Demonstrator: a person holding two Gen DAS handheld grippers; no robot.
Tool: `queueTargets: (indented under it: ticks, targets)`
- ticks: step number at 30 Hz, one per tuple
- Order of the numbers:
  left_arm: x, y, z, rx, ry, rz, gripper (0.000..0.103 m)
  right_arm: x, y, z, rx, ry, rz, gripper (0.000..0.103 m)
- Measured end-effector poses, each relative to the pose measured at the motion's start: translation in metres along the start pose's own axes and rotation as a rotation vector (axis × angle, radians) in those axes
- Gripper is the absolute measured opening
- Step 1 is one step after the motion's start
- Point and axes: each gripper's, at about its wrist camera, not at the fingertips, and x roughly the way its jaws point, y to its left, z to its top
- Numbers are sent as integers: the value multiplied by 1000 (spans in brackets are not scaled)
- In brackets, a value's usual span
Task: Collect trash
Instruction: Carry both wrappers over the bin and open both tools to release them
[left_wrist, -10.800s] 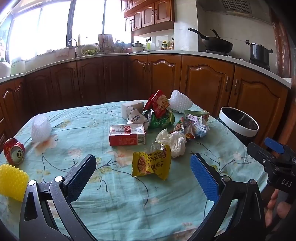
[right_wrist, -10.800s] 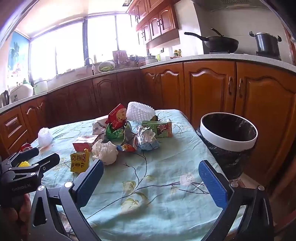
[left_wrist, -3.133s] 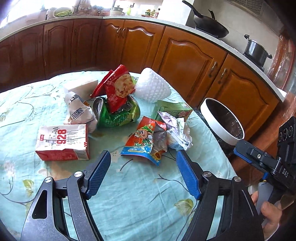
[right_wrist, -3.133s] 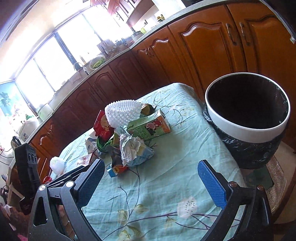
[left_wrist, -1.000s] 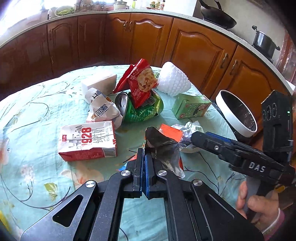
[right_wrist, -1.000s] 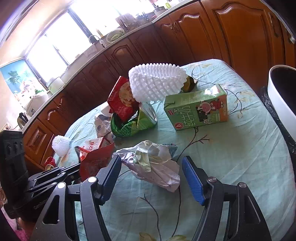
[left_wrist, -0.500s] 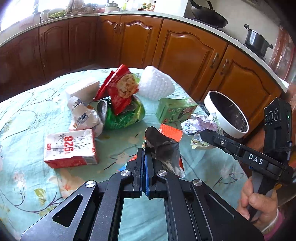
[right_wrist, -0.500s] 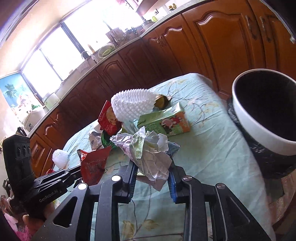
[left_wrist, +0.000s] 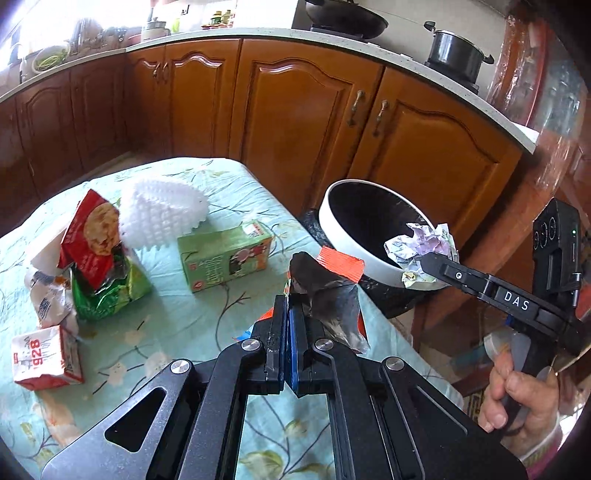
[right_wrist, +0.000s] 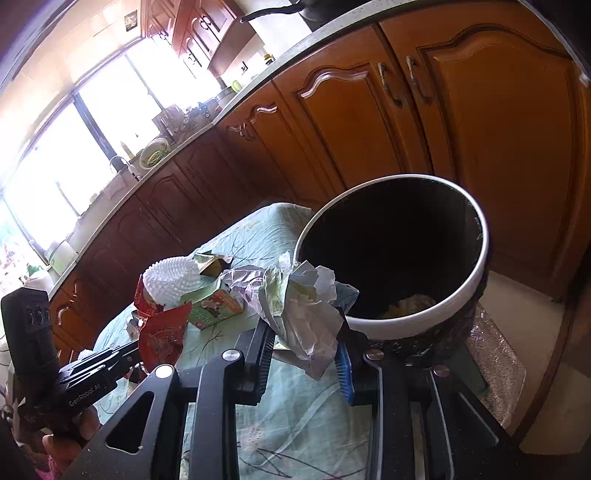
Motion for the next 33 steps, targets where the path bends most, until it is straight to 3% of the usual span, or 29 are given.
queueTargets:
  ticks: [13,29,33]
  targets:
    - [47,-52,41,58,29,-67,1,0,-31,32,6,-10,-77,31]
    - [107,-92,81,110,104,-53,1,33,-59,61,6,72,-122,35]
    - [121,-96,83,113,135,-48,1,39,-61,68,13,81,-126,44]
